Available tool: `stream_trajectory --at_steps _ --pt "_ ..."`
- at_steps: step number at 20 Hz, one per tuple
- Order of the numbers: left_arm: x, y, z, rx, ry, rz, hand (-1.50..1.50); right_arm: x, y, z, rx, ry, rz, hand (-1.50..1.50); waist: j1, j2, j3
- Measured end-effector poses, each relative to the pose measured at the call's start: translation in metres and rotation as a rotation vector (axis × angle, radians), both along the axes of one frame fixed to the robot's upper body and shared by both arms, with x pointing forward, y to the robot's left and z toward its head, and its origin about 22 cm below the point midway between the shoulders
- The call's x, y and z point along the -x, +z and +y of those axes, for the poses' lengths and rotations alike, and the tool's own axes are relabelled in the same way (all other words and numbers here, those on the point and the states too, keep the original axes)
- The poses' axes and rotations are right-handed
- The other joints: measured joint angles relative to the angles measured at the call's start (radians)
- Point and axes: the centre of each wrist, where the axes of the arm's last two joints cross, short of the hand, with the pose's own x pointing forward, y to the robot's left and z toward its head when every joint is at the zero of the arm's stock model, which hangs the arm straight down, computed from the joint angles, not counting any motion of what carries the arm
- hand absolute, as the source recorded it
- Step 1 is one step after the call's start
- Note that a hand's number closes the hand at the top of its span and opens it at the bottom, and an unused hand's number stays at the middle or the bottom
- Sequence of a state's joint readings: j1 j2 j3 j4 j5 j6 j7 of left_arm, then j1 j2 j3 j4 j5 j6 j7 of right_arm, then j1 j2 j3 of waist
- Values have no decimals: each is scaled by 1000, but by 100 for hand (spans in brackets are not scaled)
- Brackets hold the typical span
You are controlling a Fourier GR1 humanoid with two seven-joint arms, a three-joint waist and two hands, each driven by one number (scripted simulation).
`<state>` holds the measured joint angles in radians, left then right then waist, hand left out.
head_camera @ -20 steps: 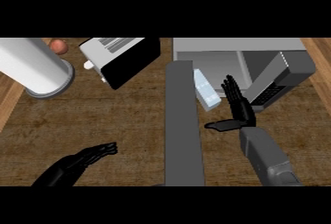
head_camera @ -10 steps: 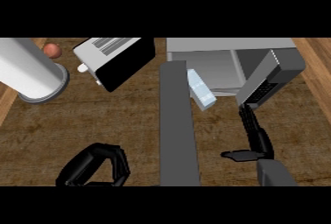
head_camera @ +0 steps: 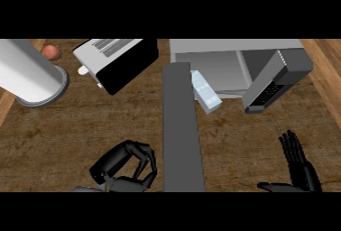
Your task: Pick up the milk, place it into the microwave and close the microwave
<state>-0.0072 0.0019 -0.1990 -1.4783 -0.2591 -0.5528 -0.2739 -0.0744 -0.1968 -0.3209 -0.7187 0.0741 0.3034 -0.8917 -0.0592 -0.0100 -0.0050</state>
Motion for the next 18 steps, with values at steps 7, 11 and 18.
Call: stream_trajectory --at_steps 7,11,18 --pt "-11 -11 -47 0 -39 -54 150 39 29 -26 -14 10 -46 -150 7 5 1" --pt "-2 -21 -78 -21 -94 -32 150 46 51 -33 -33 51 -88 -150 -1 6 1" --pt "11 -26 -121 -50 -102 -5 150 44 88 -20 -95 174 -146 -150 -21 11 1"
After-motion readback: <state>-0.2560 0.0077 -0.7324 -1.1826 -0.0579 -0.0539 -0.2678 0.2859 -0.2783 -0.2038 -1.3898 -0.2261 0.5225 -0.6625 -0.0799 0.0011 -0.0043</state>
